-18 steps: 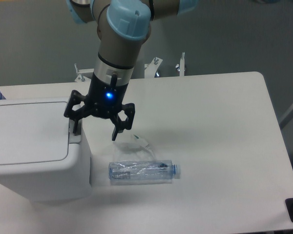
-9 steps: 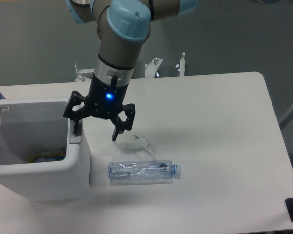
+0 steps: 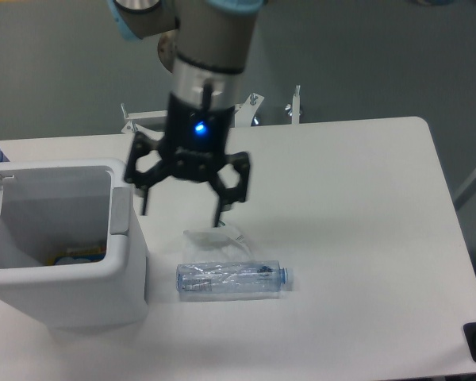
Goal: Open the trash can
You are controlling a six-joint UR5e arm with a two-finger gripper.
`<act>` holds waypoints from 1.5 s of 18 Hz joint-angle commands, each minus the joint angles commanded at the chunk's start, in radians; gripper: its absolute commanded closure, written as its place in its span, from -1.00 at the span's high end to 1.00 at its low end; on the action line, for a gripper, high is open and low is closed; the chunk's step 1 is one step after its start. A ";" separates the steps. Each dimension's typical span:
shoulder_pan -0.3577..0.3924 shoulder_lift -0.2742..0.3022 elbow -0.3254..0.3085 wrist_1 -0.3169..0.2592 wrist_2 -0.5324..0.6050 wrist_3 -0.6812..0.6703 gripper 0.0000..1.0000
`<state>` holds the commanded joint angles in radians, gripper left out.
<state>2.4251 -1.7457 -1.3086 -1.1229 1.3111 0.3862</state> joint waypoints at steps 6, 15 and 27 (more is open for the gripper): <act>0.093 0.009 0.002 -0.012 0.140 0.196 1.00; 0.199 0.017 -0.029 -0.035 0.235 0.465 1.00; 0.290 0.032 -0.077 -0.034 0.224 0.696 1.00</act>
<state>2.7151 -1.7135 -1.3851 -1.1566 1.5355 1.0826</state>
